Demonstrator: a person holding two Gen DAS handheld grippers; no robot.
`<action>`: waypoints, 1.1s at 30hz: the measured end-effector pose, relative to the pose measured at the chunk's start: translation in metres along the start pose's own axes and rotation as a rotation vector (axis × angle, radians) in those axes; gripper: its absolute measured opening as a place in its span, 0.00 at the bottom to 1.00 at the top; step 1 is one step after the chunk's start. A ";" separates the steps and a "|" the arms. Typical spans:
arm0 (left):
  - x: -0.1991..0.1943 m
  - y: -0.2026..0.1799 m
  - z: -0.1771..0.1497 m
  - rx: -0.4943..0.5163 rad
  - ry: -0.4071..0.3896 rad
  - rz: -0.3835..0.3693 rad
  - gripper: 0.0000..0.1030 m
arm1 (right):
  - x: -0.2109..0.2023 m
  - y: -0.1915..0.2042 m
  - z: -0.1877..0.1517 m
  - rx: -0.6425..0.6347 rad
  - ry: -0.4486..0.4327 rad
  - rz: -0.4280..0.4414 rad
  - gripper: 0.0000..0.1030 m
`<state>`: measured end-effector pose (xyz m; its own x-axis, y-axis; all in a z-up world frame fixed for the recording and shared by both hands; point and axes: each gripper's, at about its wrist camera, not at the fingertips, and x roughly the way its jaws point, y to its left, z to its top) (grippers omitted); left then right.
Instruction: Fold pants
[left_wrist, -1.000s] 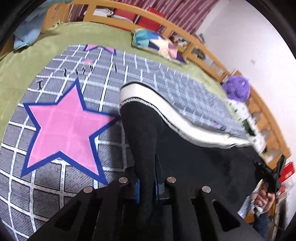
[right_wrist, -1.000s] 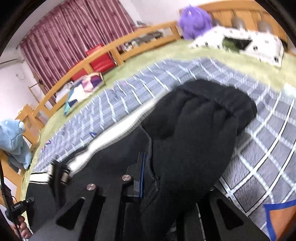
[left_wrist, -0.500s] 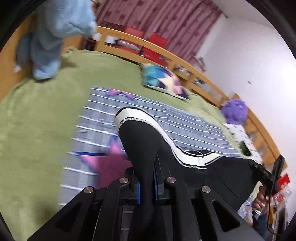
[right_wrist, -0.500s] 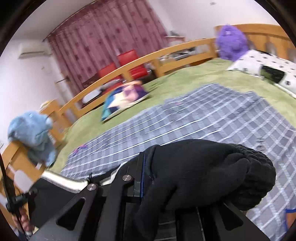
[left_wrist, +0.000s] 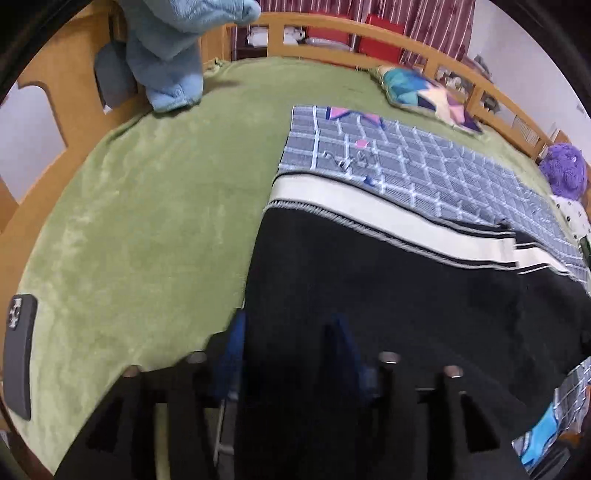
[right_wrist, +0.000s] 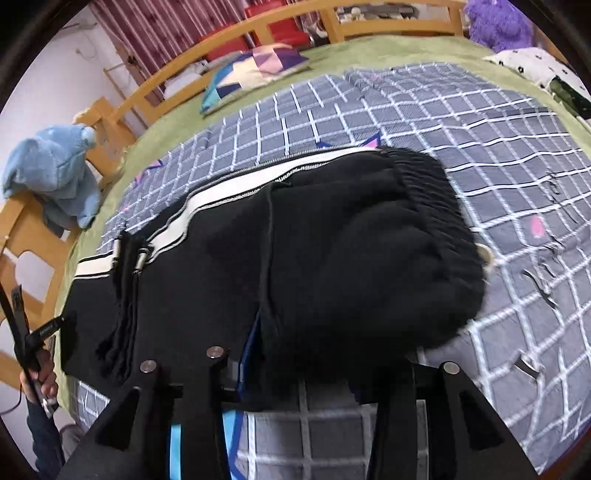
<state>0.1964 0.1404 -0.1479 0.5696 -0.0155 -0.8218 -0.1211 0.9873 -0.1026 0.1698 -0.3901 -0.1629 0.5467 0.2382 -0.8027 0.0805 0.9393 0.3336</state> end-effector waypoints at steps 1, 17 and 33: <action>-0.009 -0.004 -0.003 0.004 -0.021 -0.015 0.63 | -0.008 -0.004 -0.004 0.013 -0.019 0.009 0.45; -0.009 -0.058 -0.035 0.132 -0.036 -0.112 0.65 | 0.018 -0.034 0.038 0.308 -0.112 0.127 0.15; -0.012 -0.061 -0.049 0.118 0.012 -0.200 0.65 | -0.009 -0.031 -0.003 -0.021 0.055 -0.084 0.61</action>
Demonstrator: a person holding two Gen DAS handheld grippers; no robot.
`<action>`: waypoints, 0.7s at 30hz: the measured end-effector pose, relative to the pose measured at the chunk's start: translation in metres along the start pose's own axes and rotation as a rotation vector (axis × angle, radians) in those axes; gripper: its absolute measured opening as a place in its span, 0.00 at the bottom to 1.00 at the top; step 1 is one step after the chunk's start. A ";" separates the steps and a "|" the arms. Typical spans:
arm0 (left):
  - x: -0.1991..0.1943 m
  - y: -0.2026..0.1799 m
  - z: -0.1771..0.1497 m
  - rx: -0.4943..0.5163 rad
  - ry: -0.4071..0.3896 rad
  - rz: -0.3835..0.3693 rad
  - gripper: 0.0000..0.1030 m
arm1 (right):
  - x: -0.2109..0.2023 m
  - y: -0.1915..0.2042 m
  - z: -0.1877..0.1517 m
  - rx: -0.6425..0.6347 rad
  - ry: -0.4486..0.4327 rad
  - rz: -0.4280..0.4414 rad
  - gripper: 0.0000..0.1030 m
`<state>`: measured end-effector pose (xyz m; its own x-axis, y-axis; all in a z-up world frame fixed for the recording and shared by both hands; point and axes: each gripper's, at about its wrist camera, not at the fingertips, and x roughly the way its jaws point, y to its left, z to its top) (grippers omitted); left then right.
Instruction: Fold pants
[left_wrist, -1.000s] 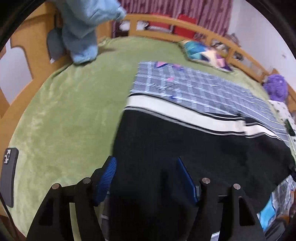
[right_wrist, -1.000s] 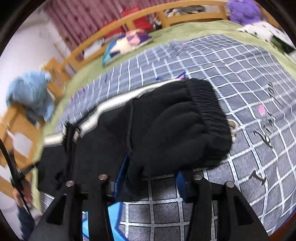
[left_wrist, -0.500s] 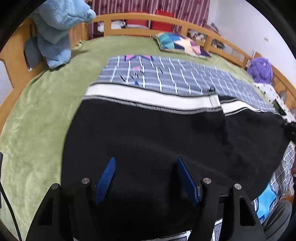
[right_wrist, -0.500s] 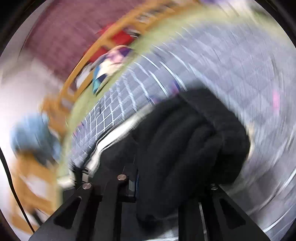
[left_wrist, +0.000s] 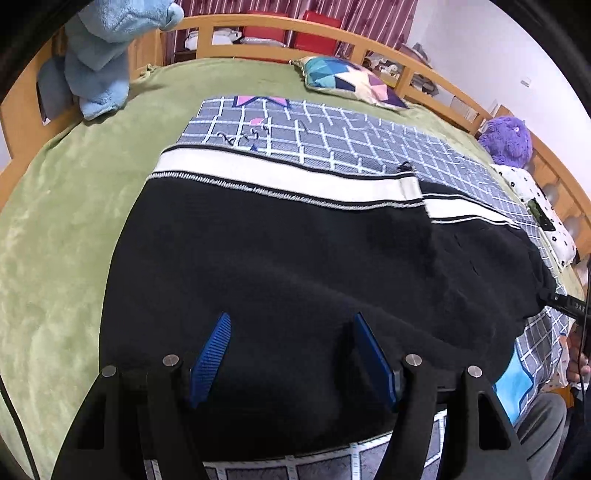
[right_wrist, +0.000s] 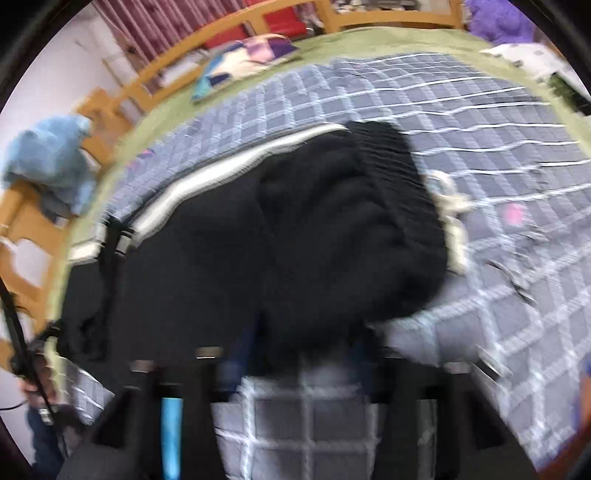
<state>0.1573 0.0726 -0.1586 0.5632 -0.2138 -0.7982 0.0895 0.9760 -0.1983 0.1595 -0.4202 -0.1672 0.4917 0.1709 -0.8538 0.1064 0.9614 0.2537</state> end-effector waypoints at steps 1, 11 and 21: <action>-0.003 -0.001 -0.001 0.003 -0.007 -0.004 0.65 | -0.004 -0.004 -0.002 0.011 -0.016 -0.010 0.63; -0.004 -0.007 -0.006 0.026 -0.014 -0.011 0.65 | 0.013 -0.079 -0.010 0.568 -0.101 0.298 0.83; 0.000 -0.010 -0.008 0.034 -0.008 -0.007 0.65 | -0.043 -0.045 0.038 0.250 -0.420 0.235 0.42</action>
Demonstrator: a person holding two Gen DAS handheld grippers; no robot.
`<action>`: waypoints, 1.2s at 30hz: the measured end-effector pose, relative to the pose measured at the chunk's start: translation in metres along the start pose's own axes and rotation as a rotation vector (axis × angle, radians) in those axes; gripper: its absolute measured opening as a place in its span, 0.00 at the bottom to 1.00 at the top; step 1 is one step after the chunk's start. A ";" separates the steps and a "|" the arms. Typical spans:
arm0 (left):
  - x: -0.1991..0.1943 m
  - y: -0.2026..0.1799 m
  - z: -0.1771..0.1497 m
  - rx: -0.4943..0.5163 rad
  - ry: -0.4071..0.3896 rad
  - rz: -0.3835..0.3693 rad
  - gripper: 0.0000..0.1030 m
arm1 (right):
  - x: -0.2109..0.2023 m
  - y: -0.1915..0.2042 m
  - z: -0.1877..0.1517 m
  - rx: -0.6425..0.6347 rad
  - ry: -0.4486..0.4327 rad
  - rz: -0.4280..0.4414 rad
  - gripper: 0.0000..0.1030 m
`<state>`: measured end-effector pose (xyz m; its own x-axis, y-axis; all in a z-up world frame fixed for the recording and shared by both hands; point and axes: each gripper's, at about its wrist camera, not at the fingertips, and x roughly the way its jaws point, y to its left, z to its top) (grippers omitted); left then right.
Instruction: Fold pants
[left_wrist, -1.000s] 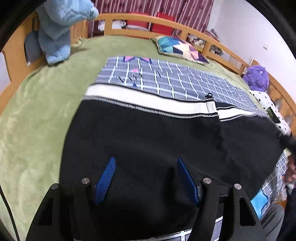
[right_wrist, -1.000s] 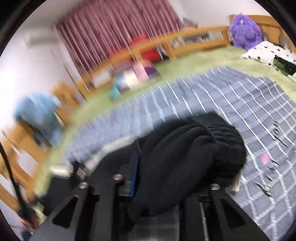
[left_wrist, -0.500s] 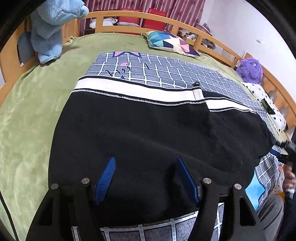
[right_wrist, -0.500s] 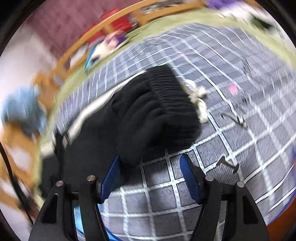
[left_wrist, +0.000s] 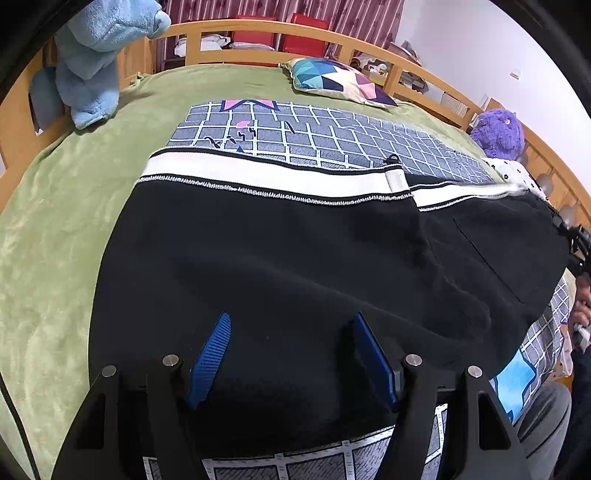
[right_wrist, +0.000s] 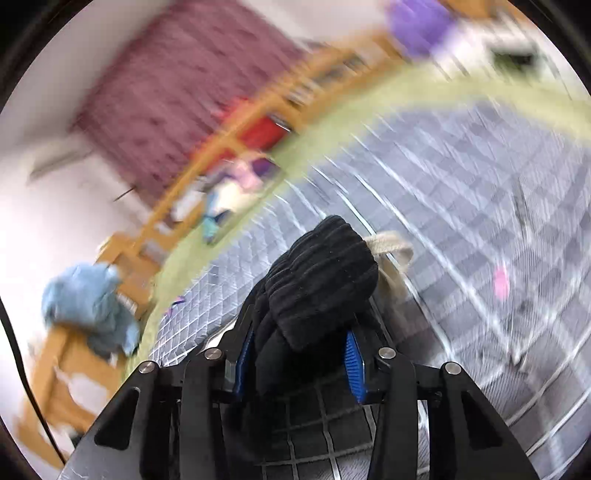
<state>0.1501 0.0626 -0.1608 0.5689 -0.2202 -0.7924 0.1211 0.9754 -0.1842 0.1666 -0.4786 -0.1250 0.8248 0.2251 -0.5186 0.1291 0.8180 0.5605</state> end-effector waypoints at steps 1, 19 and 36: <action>0.000 0.000 0.000 -0.002 0.003 -0.001 0.65 | 0.001 0.002 -0.003 -0.034 0.014 -0.031 0.46; 0.001 -0.028 -0.006 -0.025 0.035 0.042 0.65 | 0.000 0.081 -0.026 -0.228 0.122 -0.174 0.61; -0.047 0.072 -0.008 -0.205 -0.117 0.120 0.65 | 0.164 0.275 -0.154 -0.619 0.438 0.057 0.39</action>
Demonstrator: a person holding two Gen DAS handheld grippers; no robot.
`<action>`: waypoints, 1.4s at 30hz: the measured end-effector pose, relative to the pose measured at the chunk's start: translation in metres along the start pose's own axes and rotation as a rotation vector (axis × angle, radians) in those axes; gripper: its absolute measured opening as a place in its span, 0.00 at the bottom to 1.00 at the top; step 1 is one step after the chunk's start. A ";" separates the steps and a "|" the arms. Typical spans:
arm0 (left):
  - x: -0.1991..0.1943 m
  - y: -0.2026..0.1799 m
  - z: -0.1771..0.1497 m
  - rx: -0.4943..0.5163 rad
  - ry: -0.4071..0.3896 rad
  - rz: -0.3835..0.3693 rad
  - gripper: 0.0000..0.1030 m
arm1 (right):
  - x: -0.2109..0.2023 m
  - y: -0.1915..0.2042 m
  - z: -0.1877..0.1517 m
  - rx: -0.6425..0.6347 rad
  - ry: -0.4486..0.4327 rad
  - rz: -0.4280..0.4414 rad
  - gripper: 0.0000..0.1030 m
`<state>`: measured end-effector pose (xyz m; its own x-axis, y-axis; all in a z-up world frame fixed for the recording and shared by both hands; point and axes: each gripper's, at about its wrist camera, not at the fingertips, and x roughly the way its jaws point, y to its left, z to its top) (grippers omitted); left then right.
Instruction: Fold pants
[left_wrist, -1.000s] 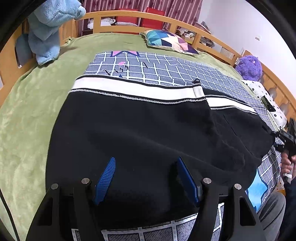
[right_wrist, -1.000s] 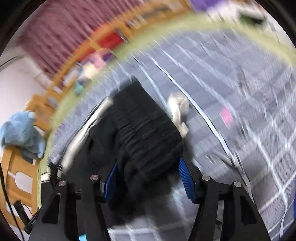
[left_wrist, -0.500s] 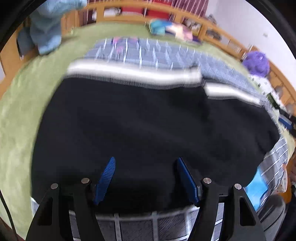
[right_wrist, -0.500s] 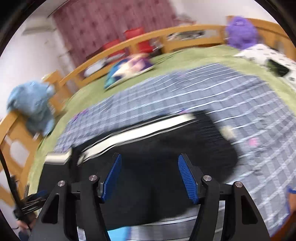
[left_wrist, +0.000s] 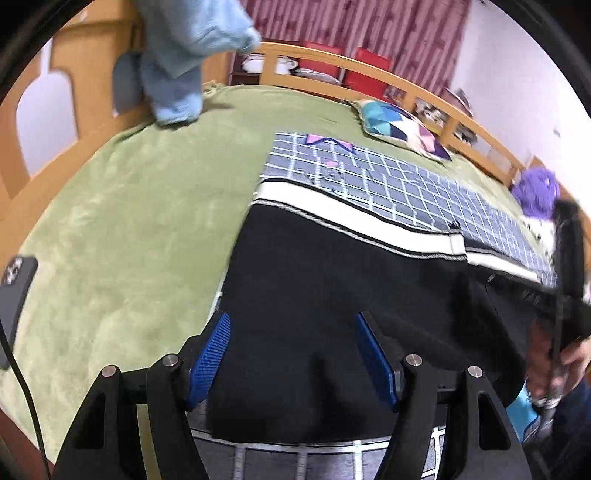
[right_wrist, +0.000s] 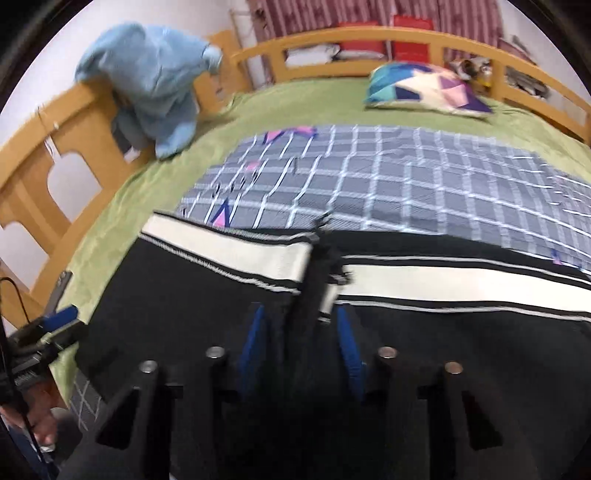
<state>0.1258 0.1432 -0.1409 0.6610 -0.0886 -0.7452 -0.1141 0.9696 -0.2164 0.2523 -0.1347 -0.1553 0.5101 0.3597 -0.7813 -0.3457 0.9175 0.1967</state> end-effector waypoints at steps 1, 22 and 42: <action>0.001 0.006 0.000 -0.016 0.005 -0.006 0.65 | 0.006 0.004 0.000 -0.004 0.014 -0.004 0.39; 0.003 0.017 -0.006 -0.034 0.019 0.013 0.65 | -0.012 -0.035 -0.021 0.222 0.041 0.041 0.41; -0.023 0.009 -0.020 -0.017 -0.074 0.029 0.65 | -0.062 -0.023 -0.083 0.318 -0.081 0.223 0.17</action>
<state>0.0945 0.1497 -0.1379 0.7104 -0.0429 -0.7024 -0.1460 0.9674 -0.2067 0.1628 -0.1924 -0.1604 0.5149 0.5565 -0.6521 -0.2005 0.8178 0.5395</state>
